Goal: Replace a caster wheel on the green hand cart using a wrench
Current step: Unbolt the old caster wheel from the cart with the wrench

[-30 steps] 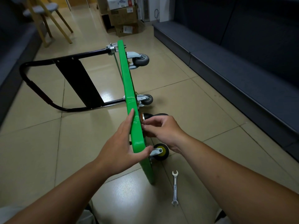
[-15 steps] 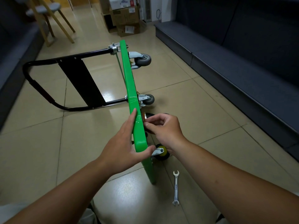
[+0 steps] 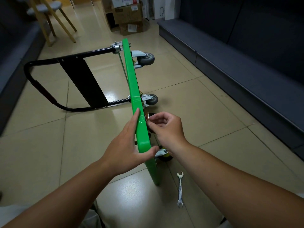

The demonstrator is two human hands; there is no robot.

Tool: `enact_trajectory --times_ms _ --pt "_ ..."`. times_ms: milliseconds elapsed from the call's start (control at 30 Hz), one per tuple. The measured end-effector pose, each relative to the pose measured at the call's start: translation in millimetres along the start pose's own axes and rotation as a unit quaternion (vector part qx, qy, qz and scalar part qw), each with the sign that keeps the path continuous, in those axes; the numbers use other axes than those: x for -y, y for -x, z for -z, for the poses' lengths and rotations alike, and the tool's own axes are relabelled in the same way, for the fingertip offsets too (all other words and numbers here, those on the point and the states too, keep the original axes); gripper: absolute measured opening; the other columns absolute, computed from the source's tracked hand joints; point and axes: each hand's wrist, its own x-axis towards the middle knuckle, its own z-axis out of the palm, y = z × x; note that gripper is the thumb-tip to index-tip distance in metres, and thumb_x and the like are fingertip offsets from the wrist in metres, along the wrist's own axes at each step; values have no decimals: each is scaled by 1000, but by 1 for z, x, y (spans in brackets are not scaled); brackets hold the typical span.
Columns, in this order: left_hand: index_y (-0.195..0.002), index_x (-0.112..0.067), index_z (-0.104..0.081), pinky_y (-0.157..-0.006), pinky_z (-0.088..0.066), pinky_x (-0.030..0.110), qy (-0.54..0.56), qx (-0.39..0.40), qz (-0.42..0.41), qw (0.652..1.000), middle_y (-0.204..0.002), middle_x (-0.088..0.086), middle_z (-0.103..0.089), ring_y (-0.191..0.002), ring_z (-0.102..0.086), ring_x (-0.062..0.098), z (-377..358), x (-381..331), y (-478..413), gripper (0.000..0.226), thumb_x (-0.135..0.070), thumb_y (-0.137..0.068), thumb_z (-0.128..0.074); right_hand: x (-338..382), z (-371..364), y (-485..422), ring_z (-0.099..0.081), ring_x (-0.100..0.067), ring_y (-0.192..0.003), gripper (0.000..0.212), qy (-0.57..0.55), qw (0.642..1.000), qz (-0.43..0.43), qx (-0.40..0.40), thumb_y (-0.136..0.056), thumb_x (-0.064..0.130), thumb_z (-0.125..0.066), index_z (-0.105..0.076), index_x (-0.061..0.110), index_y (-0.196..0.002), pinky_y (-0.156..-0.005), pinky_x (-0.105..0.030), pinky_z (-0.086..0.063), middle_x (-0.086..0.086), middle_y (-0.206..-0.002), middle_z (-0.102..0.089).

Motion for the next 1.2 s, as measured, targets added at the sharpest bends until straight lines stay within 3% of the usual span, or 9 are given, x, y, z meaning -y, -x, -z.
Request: enact_trajectory --times_ms 133,267,467,733,900,1067,1200 --pt "-158 -51 13 -96 -56 22 -3 4 2 1000 -167 -18 -19 -136 -46 4 1 -1 1 126 -82 -63 -63 -1 6 -2 -73 -9 -82 19 26 999 -26 8 -82 11 -83 -69 15 -94 -77 -25 -61 1 -89 -75" --pt "-159 -49 13 -97 -58 29 -9 6 2 1000 -168 -17 -18 -136 -44 4 1 -2 0 126 -82 -63 -62 -1 13 -5 -74 -15 -83 17 46 995 -79 51 -85 21 -82 -72 14 -97 -76 -31 -63 -2 -88 -76" --pt "-160 -48 12 -97 -57 27 -8 3 1 1000 -167 -17 -20 -135 -44 2 1 -3 0 126 -82 -64 -62 -6 17 -12 -74 -15 -74 15 102 990 -62 69 -86 28 -81 -72 16 -90 -71 -31 -63 -2 -82 -76" --pt "-160 -49 13 -96 -57 24 -8 5 1 1000 -167 -16 -21 -136 -45 4 2 -2 0 126 -83 -64 -61 -11 20 -21 -75 -16 -91 9 85 986 -42 138 -87 19 -78 -76 25 -94 -86 -42 -62 1 -92 -78" --pt "-161 -47 10 -94 -54 17 -5 -1 0 1000 -165 -17 -26 -131 -47 0 1 -2 1 125 -79 -65 -64 -7 16 -17 -76 -15 -88 9 31 992 -37 120 -91 28 -75 -77 19 -94 -79 -34 -63 2 -90 -78" --pt "-161 -46 10 -98 -58 29 3 4 -1 1000 -168 -16 -22 -136 -47 4 2 -4 1 126 -80 -64 -64 -8 13 -16 -75 -14 -84 9 45 993 -40 100 -91 22 -75 -75 15 -96 -75 -30 -63 1 -88 -77" --pt "-161 -45 10 -98 -58 31 0 7 1 1000 -167 -16 -21 -135 -48 5 2 -4 1 127 -80 -64 -62 -8 16 -18 -72 -10 -65 21 81 986 -81 124 -92 34 -74 -75 13 -88 -64 -24 -58 0 -77 -77"
